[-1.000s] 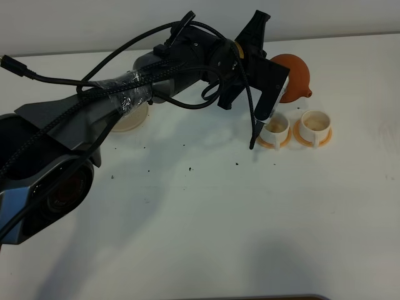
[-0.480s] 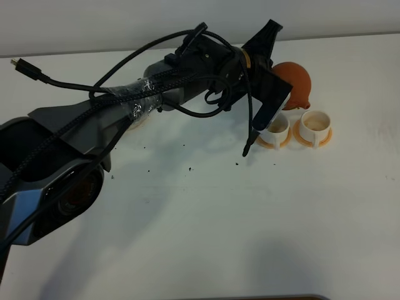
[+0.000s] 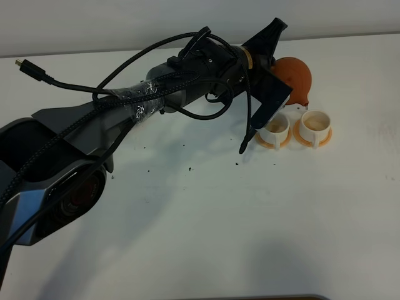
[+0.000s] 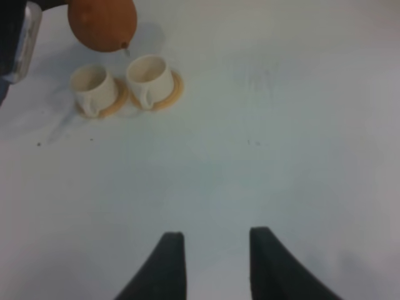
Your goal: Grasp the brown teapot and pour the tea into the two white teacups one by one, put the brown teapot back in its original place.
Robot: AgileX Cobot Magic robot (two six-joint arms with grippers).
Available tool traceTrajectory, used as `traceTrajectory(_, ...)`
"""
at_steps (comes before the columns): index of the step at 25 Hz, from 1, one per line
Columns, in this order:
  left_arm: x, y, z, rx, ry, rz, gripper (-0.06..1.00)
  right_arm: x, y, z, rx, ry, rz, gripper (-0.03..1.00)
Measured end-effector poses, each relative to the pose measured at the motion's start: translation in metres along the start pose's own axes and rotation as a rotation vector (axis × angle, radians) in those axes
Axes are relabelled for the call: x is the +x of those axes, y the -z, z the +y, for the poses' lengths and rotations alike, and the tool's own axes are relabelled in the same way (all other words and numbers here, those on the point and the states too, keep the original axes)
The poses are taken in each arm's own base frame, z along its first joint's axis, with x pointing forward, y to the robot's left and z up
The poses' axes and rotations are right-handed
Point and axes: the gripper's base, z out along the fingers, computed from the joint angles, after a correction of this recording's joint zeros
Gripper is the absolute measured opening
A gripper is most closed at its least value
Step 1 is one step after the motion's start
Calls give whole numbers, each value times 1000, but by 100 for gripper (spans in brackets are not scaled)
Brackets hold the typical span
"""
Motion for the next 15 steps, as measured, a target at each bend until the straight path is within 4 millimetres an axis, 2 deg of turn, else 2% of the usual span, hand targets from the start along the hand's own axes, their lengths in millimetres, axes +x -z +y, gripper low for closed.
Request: traceTrajectory(15,-12,1,6,-22,-131,-12,10,0,0,0,0,0,0,24)
